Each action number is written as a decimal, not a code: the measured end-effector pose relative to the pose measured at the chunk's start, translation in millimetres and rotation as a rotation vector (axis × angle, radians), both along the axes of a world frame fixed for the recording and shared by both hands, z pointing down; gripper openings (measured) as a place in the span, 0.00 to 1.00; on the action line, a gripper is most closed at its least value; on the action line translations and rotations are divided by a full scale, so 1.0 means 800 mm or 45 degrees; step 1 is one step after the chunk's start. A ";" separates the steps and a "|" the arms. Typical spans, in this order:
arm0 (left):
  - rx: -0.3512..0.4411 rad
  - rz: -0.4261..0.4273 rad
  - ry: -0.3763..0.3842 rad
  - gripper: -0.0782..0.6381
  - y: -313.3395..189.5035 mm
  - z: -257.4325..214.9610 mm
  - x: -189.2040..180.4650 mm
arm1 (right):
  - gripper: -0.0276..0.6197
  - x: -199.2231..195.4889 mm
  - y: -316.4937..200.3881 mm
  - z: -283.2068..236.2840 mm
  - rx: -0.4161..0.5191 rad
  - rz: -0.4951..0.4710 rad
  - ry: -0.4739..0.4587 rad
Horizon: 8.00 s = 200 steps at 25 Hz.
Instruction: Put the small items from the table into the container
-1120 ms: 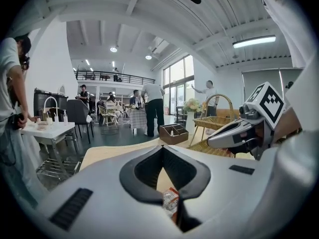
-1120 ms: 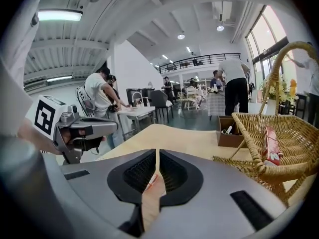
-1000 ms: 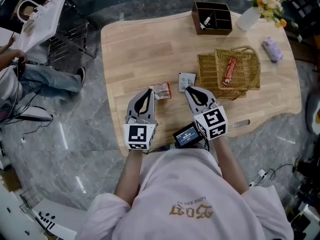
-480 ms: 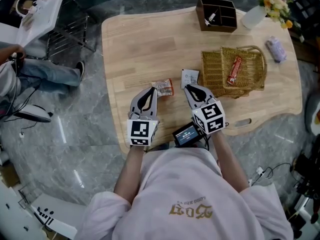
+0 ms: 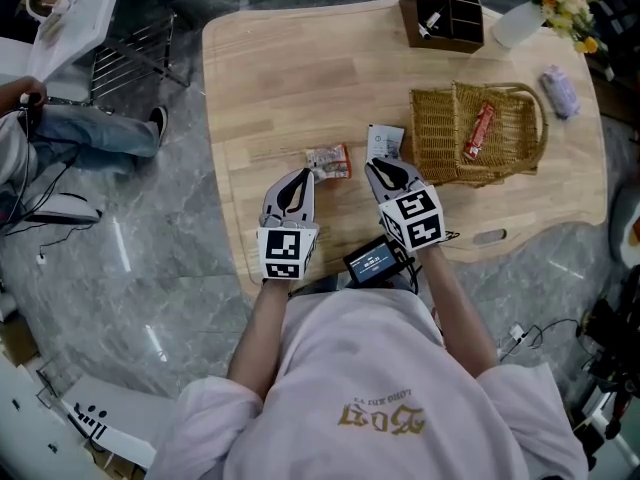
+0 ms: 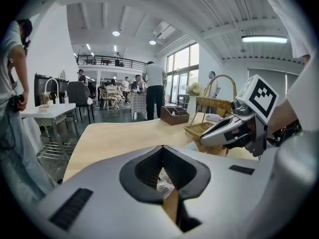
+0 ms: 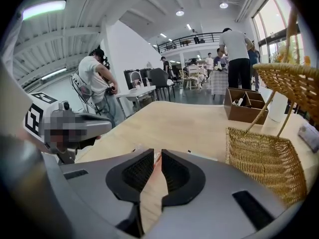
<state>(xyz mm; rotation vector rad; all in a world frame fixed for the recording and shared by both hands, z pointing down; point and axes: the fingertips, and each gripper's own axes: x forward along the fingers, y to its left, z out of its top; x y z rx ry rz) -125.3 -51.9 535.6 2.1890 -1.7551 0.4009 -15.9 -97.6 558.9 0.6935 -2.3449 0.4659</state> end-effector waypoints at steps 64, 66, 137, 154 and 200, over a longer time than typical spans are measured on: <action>-0.097 0.018 0.079 0.12 -0.006 0.037 -0.025 | 0.06 -0.026 -0.004 0.031 -0.476 0.308 -0.202; -0.082 0.020 0.079 0.12 -0.008 0.031 -0.023 | 0.06 -0.021 -0.006 0.021 -0.456 0.320 -0.223; 0.362 0.360 0.132 0.12 -0.131 -0.190 0.162 | 0.07 0.214 -0.084 -0.238 0.179 0.864 -0.733; 0.335 0.356 0.133 0.12 -0.128 -0.182 0.157 | 0.21 0.210 -0.077 -0.218 0.227 0.908 -0.530; 0.747 -0.012 -0.006 0.12 -0.018 -0.332 0.018 | 0.07 0.102 -0.003 -0.357 0.745 0.473 -0.544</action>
